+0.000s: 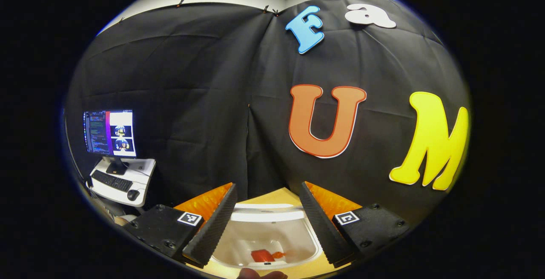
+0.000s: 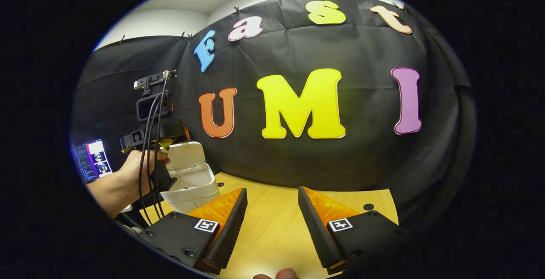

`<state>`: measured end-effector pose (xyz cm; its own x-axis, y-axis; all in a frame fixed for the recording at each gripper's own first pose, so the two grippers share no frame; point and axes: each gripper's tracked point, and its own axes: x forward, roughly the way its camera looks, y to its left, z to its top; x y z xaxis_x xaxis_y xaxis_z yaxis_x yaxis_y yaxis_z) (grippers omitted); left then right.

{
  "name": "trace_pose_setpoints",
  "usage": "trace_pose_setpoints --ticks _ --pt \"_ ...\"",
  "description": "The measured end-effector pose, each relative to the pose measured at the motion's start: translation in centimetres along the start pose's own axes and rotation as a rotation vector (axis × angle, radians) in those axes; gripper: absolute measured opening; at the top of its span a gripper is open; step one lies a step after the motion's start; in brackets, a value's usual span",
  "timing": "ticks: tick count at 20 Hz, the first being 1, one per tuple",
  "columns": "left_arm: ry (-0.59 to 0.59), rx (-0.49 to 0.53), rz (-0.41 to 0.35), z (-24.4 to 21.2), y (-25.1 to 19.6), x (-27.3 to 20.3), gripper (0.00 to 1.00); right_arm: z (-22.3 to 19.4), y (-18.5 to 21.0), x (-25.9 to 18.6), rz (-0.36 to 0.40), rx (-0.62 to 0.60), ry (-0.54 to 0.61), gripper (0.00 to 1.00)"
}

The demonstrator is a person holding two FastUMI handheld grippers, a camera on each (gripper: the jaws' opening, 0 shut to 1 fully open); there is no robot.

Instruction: Press the lid of the desktop garbage bin to open it, pick up the crumpled paper on the desktop and throw it into the bin, then pick up the pop can on the desktop and drop it into the bin, and finally close the garbage bin lid.

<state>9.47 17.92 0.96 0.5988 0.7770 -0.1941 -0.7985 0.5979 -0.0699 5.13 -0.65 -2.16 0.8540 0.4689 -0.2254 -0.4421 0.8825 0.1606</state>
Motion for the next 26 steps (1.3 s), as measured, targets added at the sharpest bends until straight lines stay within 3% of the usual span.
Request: trace_pose_setpoints --ticks 12,26 --pt "0.051 0.031 0.023 -6.9 0.6 -2.6 0.98 -0.6 -2.0 -3.2 -0.025 -0.024 -0.008 0.77" --pt "0.069 0.116 0.037 -12.5 1.0 -2.3 0.99 -2.3 -3.4 -3.1 -0.041 -0.018 0.018 0.78"
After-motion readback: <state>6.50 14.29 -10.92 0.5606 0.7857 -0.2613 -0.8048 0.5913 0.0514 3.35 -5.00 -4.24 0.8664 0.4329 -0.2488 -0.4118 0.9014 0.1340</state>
